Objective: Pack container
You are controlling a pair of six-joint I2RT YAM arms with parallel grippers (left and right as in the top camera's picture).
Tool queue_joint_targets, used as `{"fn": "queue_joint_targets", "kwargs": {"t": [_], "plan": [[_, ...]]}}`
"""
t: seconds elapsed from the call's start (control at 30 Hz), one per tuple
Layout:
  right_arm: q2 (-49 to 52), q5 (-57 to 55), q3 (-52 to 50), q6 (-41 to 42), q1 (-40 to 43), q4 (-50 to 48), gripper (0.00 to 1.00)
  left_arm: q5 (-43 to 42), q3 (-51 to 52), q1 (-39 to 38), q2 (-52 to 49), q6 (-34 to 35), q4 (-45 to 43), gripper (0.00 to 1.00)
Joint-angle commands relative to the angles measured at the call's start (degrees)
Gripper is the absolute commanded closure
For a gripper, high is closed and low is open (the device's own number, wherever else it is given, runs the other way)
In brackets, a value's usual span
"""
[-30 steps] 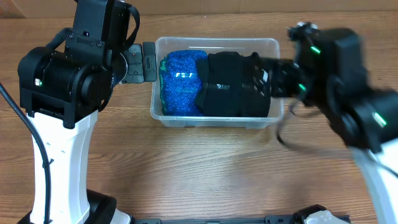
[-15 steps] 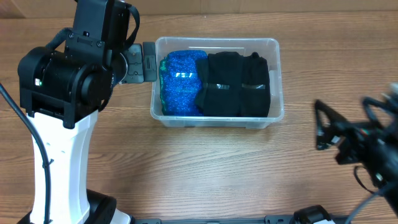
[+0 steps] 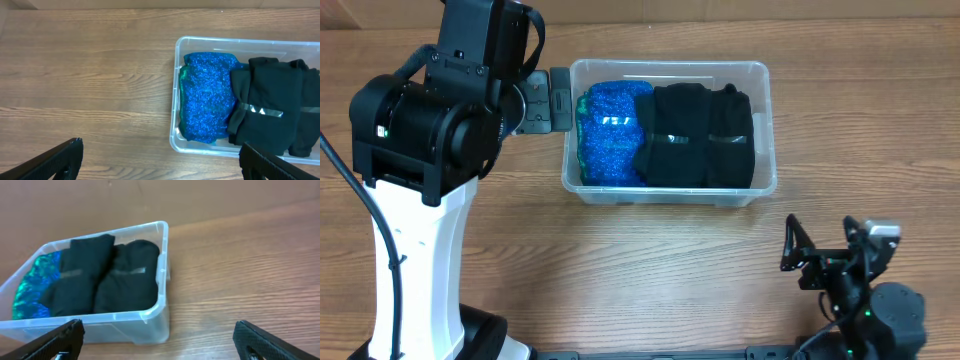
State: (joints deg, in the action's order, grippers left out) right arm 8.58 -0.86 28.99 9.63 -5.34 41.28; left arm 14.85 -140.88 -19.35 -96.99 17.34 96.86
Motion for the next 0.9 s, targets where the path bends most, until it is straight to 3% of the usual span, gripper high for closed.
{"fn": "queue_joint_targets", "kwargs": {"t": [0.0, 0.4, 0.87], "plan": [[-4.94, 0.55, -6.10, -0.26, 1.40, -1.79, 0.00, 0.72, -0.13, 0.22, -0.09, -1.07, -0.09, 0.00], [-8.41, 0.57, -20.39, -0.26, 3.28, -9.53, 0.00, 0.72, -0.13, 0.22, -0.09, -1.07, -0.07, 0.00], [-8.41, 0.76, -20.52, -0.28, 3.28, -9.77, 0.00, 0.72, -0.13, 0.22, -0.09, -1.07, -0.07, 0.00]]}}
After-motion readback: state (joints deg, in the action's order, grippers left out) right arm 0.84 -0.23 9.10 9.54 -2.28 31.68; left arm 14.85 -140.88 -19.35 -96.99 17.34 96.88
